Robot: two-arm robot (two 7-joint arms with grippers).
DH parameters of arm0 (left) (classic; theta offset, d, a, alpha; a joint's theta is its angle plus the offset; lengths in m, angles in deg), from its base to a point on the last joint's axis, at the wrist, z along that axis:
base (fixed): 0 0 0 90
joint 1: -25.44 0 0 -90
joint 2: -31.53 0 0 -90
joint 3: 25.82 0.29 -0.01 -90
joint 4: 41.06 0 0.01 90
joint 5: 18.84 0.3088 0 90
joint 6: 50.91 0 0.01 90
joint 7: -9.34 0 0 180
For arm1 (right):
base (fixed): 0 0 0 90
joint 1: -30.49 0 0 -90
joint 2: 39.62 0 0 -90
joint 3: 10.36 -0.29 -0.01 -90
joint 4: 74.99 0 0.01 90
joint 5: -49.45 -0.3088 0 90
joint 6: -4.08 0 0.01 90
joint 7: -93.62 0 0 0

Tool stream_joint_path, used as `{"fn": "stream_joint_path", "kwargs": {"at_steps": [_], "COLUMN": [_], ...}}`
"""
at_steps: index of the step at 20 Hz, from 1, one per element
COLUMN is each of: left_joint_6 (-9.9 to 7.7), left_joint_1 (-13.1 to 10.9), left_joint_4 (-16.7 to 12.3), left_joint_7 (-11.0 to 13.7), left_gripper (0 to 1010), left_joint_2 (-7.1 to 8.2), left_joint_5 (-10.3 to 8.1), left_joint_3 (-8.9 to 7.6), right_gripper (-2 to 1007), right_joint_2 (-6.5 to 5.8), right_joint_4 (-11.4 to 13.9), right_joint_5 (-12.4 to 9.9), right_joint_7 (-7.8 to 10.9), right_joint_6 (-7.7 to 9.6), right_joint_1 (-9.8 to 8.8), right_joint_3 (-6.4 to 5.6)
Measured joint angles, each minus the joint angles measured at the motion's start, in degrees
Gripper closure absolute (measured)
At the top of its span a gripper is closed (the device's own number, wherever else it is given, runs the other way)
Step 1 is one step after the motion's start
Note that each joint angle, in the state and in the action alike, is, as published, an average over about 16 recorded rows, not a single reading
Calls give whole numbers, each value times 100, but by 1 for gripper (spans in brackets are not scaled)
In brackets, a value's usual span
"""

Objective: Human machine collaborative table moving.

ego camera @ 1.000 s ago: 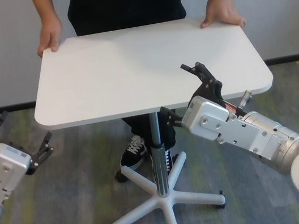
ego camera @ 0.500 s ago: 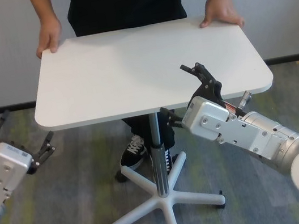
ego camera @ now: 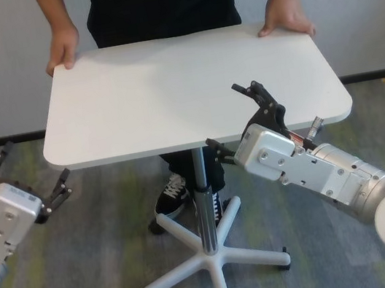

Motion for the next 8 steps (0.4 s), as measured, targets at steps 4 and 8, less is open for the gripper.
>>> {"fn": "stream_joint_path", "kwargs": {"at_steps": [4,8], "left_joint_6": [1,2], "left_joint_1": [1,2], "left_joint_4": [0,0], "left_joint_7": [1,3], "left_gripper": [10,10], "left_joint_2": [0,0], "left_joint_5": [-2,-3], "left_joint_3": [1,2], "right_gripper": [5,5], "right_joint_2": [-1,-2], "right_joint_4": [-2,-3], "right_joint_5": [-2,-3], "right_joint_7": [2,3], "right_joint_6": [-3,-4], "right_joint_1": [1,2], "right_joint_3": [0,0]}}
